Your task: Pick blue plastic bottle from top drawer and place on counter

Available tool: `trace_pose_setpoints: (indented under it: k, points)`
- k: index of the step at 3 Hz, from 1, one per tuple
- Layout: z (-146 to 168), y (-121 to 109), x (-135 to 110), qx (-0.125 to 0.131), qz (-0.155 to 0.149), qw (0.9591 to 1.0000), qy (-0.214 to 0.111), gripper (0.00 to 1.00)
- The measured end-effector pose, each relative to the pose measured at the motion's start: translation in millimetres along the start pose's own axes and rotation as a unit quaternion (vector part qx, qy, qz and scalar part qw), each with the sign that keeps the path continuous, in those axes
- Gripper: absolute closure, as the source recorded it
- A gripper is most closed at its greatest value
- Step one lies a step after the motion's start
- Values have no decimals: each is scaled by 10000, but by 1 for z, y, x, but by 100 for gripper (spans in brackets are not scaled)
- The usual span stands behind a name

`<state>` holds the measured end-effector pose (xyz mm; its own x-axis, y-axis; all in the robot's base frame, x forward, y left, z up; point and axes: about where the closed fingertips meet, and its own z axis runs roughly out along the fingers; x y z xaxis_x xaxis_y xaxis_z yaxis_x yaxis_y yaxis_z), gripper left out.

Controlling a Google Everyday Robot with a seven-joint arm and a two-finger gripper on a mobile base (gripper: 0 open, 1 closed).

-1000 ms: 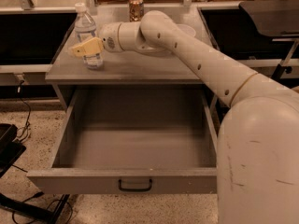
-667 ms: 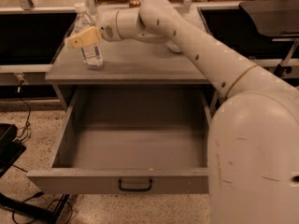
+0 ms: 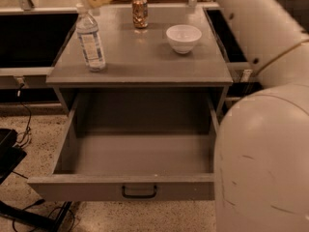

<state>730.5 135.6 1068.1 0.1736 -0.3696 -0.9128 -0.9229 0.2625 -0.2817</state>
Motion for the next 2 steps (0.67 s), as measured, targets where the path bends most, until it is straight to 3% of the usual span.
trace_pose_setpoints:
  k: [1, 2]
  points:
    - [-68, -2, -4, 468, -261, 9976, 428, 0]
    - [-117, 0, 23, 1046, -205, 9919, 685, 0]
